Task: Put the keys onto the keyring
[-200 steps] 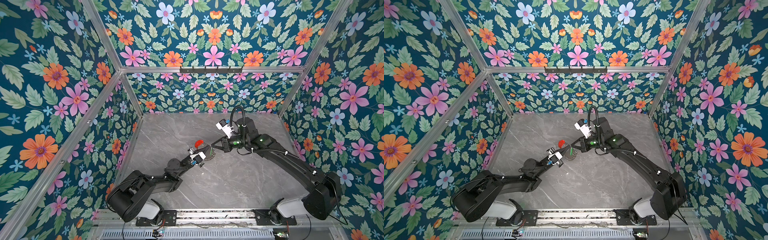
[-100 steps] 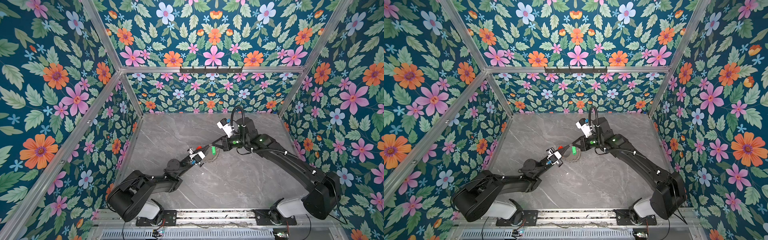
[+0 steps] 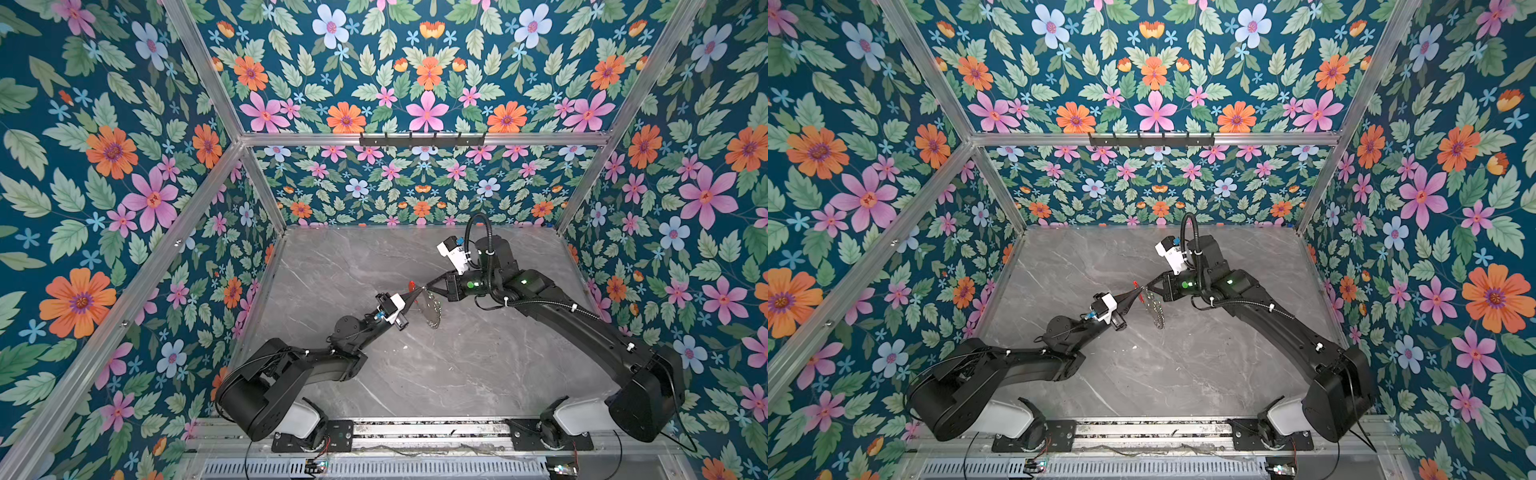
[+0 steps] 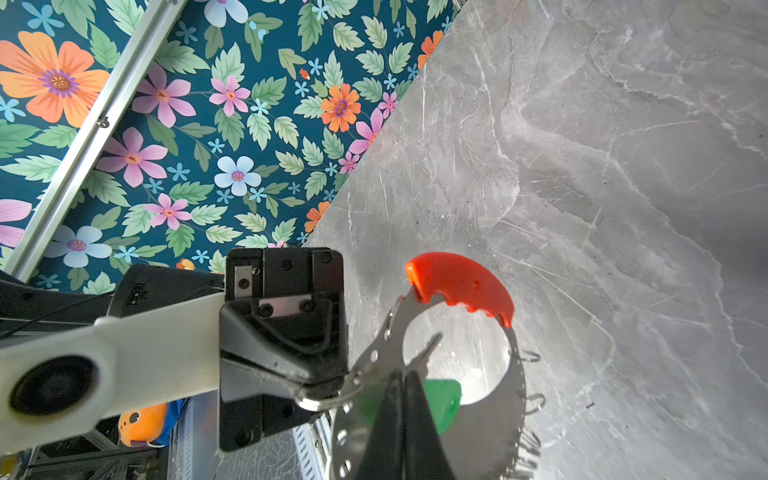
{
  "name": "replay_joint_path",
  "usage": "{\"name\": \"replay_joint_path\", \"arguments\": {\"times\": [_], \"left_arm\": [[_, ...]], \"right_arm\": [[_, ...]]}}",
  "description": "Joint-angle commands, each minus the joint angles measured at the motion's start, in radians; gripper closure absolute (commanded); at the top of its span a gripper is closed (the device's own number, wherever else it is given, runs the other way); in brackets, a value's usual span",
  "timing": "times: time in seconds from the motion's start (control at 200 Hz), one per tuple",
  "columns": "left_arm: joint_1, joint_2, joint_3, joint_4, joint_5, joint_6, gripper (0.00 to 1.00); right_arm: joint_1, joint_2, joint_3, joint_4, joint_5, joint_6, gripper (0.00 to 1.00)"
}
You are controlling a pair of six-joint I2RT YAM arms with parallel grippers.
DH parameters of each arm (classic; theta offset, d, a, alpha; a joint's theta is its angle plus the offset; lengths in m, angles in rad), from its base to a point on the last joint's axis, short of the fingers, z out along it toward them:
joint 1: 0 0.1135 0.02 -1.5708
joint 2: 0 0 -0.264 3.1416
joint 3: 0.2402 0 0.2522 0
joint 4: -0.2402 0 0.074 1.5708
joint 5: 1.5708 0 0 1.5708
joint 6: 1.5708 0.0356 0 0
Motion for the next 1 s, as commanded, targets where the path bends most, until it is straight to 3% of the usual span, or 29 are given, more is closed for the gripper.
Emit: {"name": "replay_joint_path", "arguments": {"times": [0.0, 0.265, 0.485, 0.63, 0.82, 0.94, 0.995], "left_arm": [[0.002, -0.013, 0.028, 0.047, -0.026, -0.204, 1.00], [0.001, -0.051, 0.072, -0.031, -0.031, -0.408, 1.00], [0.000, -0.050, 0.080, -0.017, -0.014, -0.473, 1.00], [0.002, -0.048, 0.073, -0.017, -0.019, -0.472, 1.00], [0.001, -0.059, 0.058, -0.017, -0.019, -0.483, 1.00], [0.001, -0.070, 0.045, -0.023, -0.024, -0.478, 1.00], [0.003, -0.074, 0.040, -0.032, -0.025, -0.473, 1.00]], "right_arm": [[-0.018, -0.036, -0.042, 0.028, 0.079, 0.012, 1.00], [-0.126, -0.176, -0.329, 0.055, 0.333, 0.054, 1.00], [-0.160, -0.104, -0.489, 0.075, 0.402, 0.074, 1.00], [-0.193, 0.060, -0.453, 0.082, 0.409, 0.091, 1.00], [-0.202, 0.297, -0.292, 0.017, 0.443, 0.080, 1.00], [-0.202, 0.373, -0.215, -0.013, 0.441, 0.081, 1.00], [-0.203, 0.382, -0.197, -0.021, 0.433, 0.081, 0.94]]}}
